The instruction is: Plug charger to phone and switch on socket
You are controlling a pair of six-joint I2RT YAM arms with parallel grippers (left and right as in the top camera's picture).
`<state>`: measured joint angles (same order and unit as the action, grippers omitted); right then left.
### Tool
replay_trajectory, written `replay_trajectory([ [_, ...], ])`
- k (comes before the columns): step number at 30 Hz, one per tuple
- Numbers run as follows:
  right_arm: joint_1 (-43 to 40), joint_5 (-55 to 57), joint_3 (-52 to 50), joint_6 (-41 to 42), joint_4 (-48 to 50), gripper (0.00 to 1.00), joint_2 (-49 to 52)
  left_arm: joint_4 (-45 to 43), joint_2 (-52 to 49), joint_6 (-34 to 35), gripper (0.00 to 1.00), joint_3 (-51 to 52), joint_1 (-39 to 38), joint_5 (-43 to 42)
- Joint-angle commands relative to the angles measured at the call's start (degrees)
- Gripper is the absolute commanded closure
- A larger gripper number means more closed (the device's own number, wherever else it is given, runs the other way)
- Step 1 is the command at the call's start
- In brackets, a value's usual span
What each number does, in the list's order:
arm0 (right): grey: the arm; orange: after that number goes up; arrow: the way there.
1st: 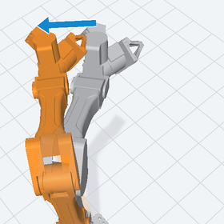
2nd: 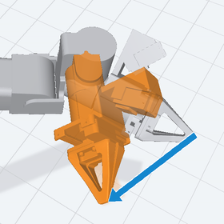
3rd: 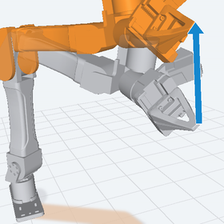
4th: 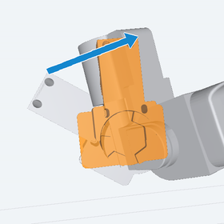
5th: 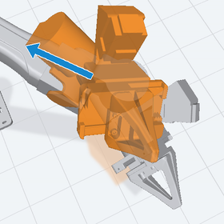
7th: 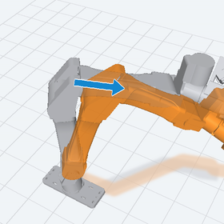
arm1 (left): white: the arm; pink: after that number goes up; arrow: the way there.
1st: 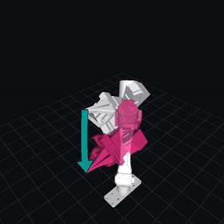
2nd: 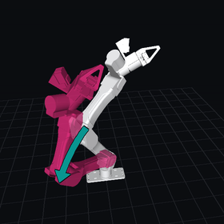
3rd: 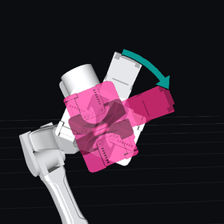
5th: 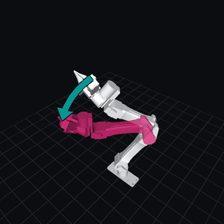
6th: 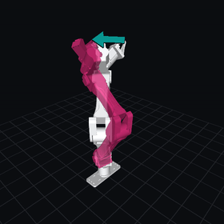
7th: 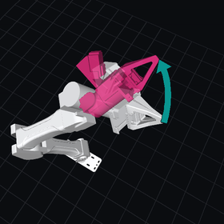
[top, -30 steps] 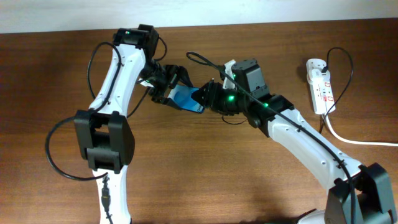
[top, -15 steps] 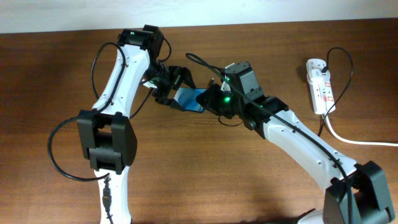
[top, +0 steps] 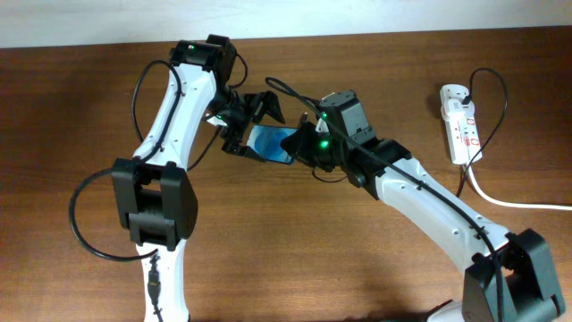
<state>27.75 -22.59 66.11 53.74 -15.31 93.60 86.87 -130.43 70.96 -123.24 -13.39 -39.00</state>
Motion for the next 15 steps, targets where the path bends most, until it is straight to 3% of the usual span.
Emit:
replay_trajectory([
  [1, -1.5, -2.1, 1.0, -1.0, -0.2, 0.96, -0.2, -0.4, 0.0, -2.6, 0.01, -1.0, 0.0, -0.6],
  [3, -3.2, -3.8, 1.0, -2.9, -1.7, 0.96, -0.2, -3.8, 0.0, -10.8, 0.0, -1.0, 0.2, -2.3],
  [5, -5.2, -6.1, 1.0, -5.6, -3.5, 0.96, -0.4, -8.5, 0.0, -23.9, 0.01, -1.0, 0.7, -5.7],
  [8, -9.7, -7.2, 1.0, -9.0, -7.8, 0.96, -2.9, -12.1, 0.0, -34.6, 0.01, -1.0, 1.4, -7.3],
  [10, -13.5, -7.2, 1.0, -10.1, -10.4, 0.96, -6.8, -16.7, 0.0, -44.8, 0.0, -1.0, 2.1, -16.1],
  [12, -18.3, -7.8, 1.0, -11.9, -12.9, 0.96, -12.8, -20.3, 0.0, -45.8, 0.15, -1.0, 3.2, -24.6],
  [14, -23.3, -8.8, 1.0, -13.7, -17.0, 0.96, -19.5, -21.7, 0.0, -45.8, 0.13, -1.0, 4.7, -27.7],
  [15, -26.4, -10.4, 1.0, -15.9, -20.0, 0.96, -23.4, -22.0, 0.0, -48.9, 0.05, -1.0, 5.7, -31.6],
])
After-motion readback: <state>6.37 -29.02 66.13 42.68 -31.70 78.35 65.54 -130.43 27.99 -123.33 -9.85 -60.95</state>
